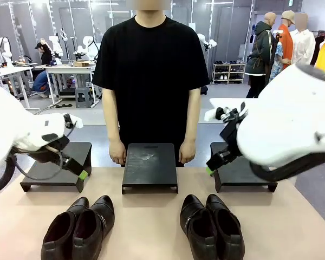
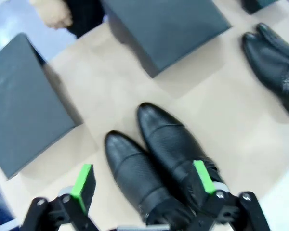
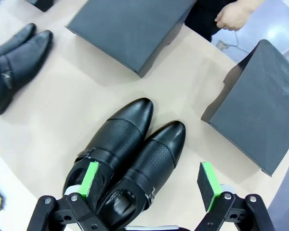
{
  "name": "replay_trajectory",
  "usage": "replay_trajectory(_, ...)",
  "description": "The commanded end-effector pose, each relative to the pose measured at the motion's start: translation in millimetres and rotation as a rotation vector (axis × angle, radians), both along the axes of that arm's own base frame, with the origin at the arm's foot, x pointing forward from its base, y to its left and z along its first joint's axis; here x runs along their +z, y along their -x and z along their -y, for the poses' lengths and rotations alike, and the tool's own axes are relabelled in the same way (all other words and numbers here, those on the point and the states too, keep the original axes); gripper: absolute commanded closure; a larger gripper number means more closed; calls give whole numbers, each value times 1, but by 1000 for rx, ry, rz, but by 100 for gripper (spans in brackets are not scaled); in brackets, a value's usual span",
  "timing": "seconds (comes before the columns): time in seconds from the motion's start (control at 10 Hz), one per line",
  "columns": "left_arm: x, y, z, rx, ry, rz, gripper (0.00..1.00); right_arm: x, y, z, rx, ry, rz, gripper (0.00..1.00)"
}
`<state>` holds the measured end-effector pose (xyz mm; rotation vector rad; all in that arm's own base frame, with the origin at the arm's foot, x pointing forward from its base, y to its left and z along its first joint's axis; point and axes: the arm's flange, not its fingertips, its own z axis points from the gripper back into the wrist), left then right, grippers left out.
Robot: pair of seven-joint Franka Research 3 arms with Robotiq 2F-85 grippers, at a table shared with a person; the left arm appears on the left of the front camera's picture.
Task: Place the shoes on the stand as instructed by the person.
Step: Pick up one pair of Shoes and place it on the Shoes Stand indicated by the person.
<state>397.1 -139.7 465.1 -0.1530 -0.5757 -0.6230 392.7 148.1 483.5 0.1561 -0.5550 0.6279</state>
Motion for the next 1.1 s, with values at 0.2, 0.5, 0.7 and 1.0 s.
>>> replay_trajectory(0.2, 49, 23, -99, -113, 401, -126, 0, 46, 6, 104, 148, -329, -188, 0)
replay_trajectory(0.5, 48, 55, -215, -208, 708, -198, 0, 42, 33, 218, 190, -689, -251, 0)
replay_trajectory(0.7, 33, 85, -277, -87, 833, -136, 0, 25, 60, 283, 67, -799, -232, 0)
replay_trajectory(1.0, 3, 150, -378, 174, 984, -19, 0, -15, 130, 367, -97, -984, -150, 0)
